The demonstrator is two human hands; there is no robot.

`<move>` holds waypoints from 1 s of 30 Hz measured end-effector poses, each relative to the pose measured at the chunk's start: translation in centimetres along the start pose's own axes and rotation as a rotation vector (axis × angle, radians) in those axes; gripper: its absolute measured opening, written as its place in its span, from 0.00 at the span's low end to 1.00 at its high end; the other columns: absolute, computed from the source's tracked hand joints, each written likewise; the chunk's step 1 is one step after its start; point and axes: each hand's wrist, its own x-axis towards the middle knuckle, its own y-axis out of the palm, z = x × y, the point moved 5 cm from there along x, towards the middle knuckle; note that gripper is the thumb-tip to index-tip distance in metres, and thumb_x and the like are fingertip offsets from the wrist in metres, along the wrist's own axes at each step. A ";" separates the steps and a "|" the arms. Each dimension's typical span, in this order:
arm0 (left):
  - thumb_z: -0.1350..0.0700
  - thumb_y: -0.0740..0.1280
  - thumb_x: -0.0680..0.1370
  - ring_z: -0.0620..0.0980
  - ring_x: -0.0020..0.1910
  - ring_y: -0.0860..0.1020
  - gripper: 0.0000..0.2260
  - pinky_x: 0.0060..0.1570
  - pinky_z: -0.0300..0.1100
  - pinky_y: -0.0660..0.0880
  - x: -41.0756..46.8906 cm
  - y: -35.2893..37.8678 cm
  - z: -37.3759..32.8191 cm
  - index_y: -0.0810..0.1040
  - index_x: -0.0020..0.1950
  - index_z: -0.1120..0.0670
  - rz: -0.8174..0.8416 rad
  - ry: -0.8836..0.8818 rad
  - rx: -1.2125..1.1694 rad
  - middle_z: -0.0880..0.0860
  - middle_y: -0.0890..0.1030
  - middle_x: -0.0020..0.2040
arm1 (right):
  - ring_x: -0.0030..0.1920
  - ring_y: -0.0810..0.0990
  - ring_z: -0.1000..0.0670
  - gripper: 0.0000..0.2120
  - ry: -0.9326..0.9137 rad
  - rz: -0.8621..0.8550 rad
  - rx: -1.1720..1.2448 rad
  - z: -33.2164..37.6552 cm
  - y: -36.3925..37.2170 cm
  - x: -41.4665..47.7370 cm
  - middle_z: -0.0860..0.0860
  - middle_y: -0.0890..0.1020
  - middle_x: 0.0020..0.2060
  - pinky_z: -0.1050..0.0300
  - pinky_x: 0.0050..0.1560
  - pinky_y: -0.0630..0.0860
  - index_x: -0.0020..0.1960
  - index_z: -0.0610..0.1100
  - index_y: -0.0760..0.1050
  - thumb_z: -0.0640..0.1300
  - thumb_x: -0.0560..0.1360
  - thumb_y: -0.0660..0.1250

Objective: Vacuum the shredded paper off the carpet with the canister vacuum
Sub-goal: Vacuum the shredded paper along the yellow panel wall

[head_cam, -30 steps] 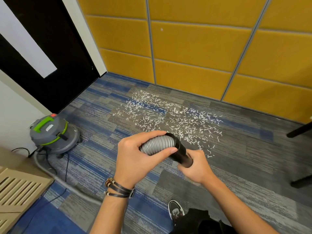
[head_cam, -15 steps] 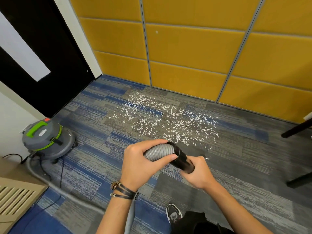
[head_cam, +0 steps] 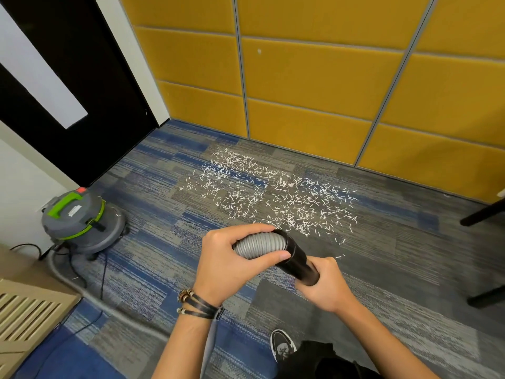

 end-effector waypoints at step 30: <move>0.40 0.81 0.69 0.41 0.51 0.86 0.19 0.53 0.35 0.80 2.3 -3.8 -3.1 0.88 0.55 0.47 -0.166 0.087 0.168 0.40 0.87 0.50 | 0.24 0.62 0.53 0.16 -0.091 0.035 0.095 4.9 0.2 5.4 0.55 0.66 0.22 0.58 0.27 0.60 0.29 0.52 0.64 0.38 0.63 0.70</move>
